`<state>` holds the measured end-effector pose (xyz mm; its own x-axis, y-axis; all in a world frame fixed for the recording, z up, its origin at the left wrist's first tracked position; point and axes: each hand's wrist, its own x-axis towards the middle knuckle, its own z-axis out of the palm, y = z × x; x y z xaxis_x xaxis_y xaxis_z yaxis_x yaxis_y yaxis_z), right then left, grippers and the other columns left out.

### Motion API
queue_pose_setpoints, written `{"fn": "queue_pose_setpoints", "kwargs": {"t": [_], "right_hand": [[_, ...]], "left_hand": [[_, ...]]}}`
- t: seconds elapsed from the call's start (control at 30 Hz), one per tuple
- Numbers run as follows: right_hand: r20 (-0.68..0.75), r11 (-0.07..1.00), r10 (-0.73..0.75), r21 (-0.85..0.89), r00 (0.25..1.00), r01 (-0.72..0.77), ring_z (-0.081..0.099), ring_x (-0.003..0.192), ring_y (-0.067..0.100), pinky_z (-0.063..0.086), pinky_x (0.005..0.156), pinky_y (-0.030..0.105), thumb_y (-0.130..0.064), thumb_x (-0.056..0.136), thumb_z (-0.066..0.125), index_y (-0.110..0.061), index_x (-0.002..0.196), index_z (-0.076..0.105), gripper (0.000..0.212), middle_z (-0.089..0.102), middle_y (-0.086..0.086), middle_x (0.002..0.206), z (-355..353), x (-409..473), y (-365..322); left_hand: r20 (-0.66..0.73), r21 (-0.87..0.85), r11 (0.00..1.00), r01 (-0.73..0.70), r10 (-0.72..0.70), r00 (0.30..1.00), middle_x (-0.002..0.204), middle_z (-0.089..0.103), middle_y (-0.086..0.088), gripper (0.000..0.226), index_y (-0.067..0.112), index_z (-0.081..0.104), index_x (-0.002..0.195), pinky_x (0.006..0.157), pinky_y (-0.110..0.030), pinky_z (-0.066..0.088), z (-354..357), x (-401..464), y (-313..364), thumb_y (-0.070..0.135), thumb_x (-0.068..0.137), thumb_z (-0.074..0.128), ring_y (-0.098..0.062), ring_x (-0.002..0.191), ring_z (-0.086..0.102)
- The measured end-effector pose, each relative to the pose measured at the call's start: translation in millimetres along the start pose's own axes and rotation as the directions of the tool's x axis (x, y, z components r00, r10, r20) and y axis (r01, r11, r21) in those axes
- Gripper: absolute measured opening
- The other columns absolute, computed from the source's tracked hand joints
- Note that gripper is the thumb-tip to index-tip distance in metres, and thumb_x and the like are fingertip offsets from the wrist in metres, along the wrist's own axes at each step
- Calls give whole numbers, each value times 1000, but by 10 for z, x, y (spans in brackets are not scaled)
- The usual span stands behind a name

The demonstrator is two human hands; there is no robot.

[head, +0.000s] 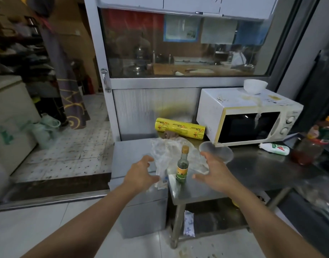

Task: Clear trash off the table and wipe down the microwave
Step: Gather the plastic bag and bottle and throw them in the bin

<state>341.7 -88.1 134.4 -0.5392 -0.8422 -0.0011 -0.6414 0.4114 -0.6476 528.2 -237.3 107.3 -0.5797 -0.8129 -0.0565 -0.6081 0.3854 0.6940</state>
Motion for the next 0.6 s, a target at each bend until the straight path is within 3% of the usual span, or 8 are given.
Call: {"fn": "queue_pose_setpoints", "kwargs": {"t": [0.1,0.2,0.4,0.6], "right_hand": [[-5,1000,9,0,1000,-9,38,131,19,37,105,35,-32,74,75,-24,144,27,85,35,3,146,44,240,79],[-21,999,47,4,999,-46,36,132,18,36,105,33,-33,75,75,-22,143,28,84,33,1,147,57,457,194],[-66,989,143,-36,988,-145,36,132,22,35,107,34,-32,78,73,-16,144,27,82,35,5,146,71,894,404],[-148,960,274,-20,950,-280,48,120,21,41,88,24,-30,78,73,-21,140,31,76,44,3,139,155,1230,535]], "left_hand": [[28,23,1000,-8,8,1000,128,53,-5,63,24,44,128,79,-26,48,54,301,-40,25,74,77,-14,96,53],[62,54,998,-33,30,998,128,54,-7,63,23,44,130,90,-33,49,128,636,-62,23,75,76,-21,109,55],[157,243,951,-194,158,975,133,51,-5,64,26,40,134,94,-36,47,243,1495,-110,23,78,71,-25,115,53],[333,414,817,-401,274,902,147,35,4,81,32,26,143,103,-38,36,444,2366,-193,33,76,71,-22,133,36]]}}
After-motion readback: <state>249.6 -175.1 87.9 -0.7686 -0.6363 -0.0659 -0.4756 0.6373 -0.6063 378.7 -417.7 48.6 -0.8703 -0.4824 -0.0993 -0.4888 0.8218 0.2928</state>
